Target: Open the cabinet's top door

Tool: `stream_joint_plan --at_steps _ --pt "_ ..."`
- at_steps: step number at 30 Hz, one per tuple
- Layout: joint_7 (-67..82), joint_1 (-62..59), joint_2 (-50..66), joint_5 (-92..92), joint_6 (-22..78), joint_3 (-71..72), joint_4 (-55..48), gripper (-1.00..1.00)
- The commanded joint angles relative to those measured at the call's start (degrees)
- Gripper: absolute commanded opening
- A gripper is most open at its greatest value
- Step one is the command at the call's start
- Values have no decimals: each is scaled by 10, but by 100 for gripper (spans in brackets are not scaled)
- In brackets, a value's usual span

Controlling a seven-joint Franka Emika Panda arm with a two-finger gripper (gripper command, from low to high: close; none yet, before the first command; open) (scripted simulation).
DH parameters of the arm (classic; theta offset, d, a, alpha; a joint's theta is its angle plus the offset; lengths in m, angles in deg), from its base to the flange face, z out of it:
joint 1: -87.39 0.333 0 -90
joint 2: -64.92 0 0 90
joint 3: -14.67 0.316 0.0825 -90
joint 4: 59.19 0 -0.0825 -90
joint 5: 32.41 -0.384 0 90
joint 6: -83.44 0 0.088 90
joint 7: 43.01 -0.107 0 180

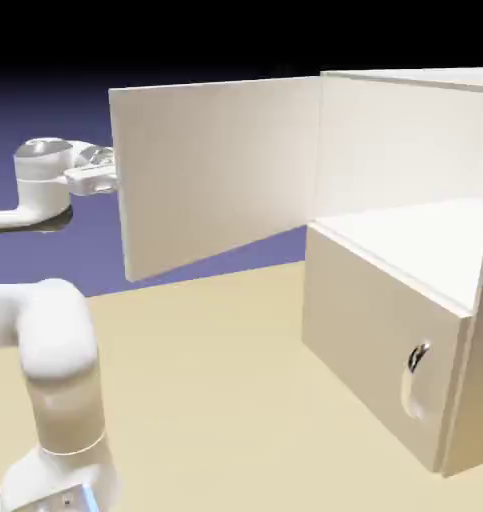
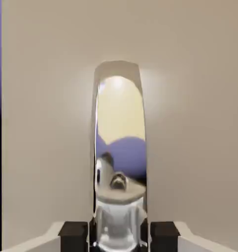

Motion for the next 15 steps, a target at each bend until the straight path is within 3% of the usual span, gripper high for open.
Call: stream_joint_plan --at_steps 1,15 --pt "1 -19 3 -7 15 13 -21 -100" --pt "46 -278 -8 -70 210 149 -311 -100"
